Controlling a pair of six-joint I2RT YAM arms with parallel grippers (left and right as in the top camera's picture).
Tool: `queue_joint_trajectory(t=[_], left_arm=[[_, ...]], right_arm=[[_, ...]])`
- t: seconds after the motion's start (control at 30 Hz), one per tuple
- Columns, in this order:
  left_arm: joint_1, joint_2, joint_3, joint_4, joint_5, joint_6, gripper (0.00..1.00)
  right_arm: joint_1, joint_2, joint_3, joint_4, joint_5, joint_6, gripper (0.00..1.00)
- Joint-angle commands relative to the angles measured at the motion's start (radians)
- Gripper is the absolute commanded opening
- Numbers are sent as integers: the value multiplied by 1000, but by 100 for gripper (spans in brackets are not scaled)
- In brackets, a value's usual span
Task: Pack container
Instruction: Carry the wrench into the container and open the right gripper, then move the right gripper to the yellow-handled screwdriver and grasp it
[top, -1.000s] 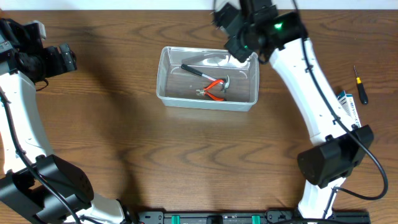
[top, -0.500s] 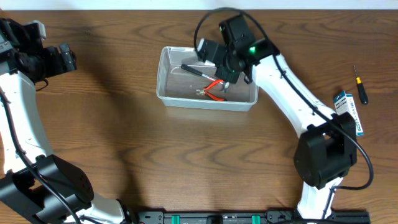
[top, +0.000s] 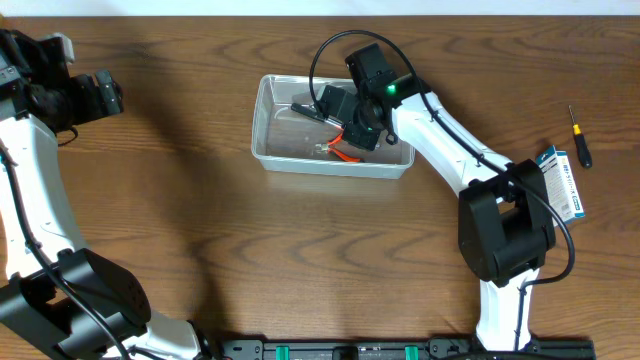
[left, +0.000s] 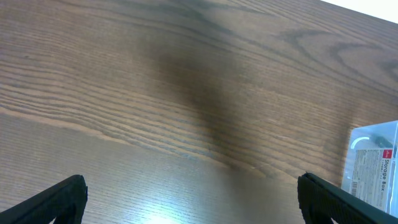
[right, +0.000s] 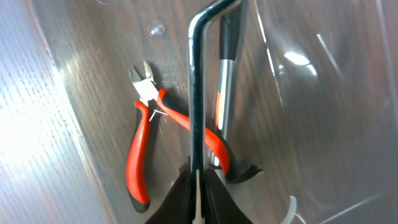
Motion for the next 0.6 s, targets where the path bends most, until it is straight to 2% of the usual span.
queue_joint_trajectory(t=[0.0, 0.03, 0.07, 0.1, 0.2, 0.4, 0.57], left_arm=[[0, 0, 14, -3, 13, -6, 98], [0, 0, 14, -3, 13, -6, 98], [0, 0, 14, -3, 13, -6, 98], [0, 0, 14, -3, 13, -6, 98], [0, 0, 14, -3, 13, -6, 98], [0, 0, 14, -3, 13, -6, 98], [0, 0, 14, -3, 13, -6, 98]], right_arm=[[4, 14, -1, 6, -31, 24, 17], [4, 14, -1, 8, -31, 24, 27], [4, 14, 0, 10, -31, 24, 47], [4, 14, 0, 12, -31, 24, 56], [4, 14, 0, 14, -31, 37, 70], [4, 11, 61, 3, -30, 173, 74], [-3, 8, 302, -142, 34, 301, 72]])
